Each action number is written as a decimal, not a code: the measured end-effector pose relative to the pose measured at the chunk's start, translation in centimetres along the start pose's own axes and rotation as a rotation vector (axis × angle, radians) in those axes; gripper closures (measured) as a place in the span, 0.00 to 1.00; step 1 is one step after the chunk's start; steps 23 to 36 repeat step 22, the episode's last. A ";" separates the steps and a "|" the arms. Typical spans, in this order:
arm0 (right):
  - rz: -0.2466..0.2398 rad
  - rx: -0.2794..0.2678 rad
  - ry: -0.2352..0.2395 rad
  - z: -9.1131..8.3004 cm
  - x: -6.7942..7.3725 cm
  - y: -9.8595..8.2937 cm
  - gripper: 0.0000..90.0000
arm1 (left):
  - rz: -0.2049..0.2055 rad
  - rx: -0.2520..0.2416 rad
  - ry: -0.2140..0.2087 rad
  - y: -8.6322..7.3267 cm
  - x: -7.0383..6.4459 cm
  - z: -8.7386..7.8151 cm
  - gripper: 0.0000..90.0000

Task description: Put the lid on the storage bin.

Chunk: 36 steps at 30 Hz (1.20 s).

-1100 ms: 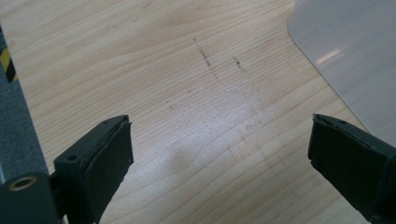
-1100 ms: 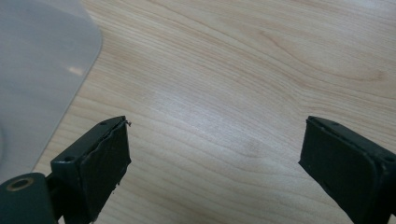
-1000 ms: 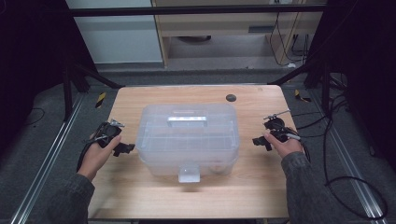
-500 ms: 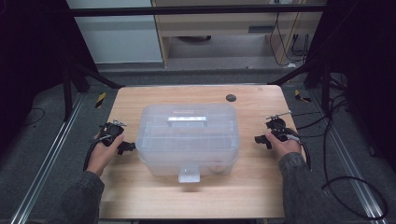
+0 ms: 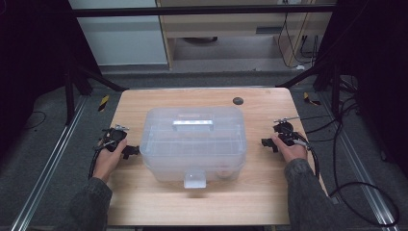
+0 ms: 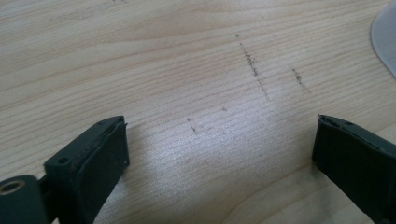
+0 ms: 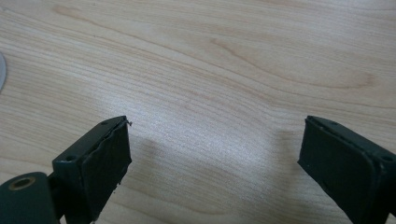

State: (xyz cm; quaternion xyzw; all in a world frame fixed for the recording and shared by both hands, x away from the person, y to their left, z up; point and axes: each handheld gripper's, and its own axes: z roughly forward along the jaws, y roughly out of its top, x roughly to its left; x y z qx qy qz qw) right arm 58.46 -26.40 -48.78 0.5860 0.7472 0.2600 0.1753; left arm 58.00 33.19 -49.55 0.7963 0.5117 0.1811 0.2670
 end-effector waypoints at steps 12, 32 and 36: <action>-0.033 -0.052 -0.027 1.0 0.7 -0.9 0.04 | -0.030 -0.133 0.029 -1.2 -0.4 0.5 0.00; -0.035 -0.170 -0.036 1.6 1.0 -2.0 0.00 | -0.032 -0.133 0.031 -1.2 -0.5 0.5 0.00; -0.035 -0.170 -0.036 1.6 1.0 -2.0 0.00 | -0.032 -0.133 0.031 -1.2 -0.5 0.5 0.00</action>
